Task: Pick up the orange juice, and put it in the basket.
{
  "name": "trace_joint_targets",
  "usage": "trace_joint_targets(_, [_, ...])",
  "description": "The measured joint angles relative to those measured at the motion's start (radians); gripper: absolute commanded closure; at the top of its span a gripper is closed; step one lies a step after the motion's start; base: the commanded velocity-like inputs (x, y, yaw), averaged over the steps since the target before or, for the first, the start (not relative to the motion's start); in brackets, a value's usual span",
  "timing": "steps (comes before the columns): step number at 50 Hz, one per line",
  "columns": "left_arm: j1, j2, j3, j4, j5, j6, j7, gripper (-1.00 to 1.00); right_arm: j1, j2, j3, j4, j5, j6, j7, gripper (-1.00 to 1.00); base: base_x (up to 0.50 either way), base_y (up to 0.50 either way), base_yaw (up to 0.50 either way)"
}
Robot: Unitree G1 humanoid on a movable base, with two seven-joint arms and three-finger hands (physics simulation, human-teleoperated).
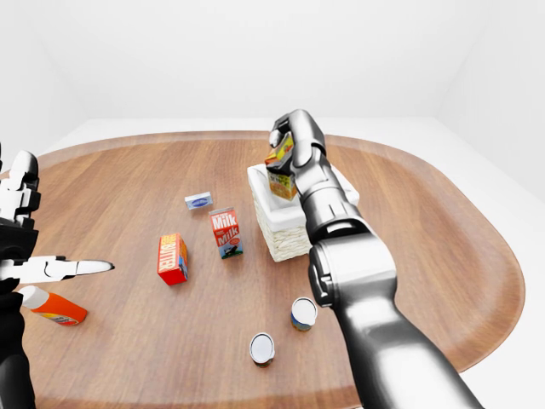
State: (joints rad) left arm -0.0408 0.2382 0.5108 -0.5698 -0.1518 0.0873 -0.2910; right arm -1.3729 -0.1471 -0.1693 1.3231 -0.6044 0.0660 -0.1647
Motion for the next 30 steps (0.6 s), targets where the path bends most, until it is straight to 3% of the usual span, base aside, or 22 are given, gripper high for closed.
trace_joint_targets(30, [0.005, -0.003, 0.003, -0.012, 0.000, 0.000, -0.004, -1.00, 0.036, 0.010, 0.000, 0.002, -0.017, -0.032, -0.009, 1.00, 0.00, 0.00, 0.00])
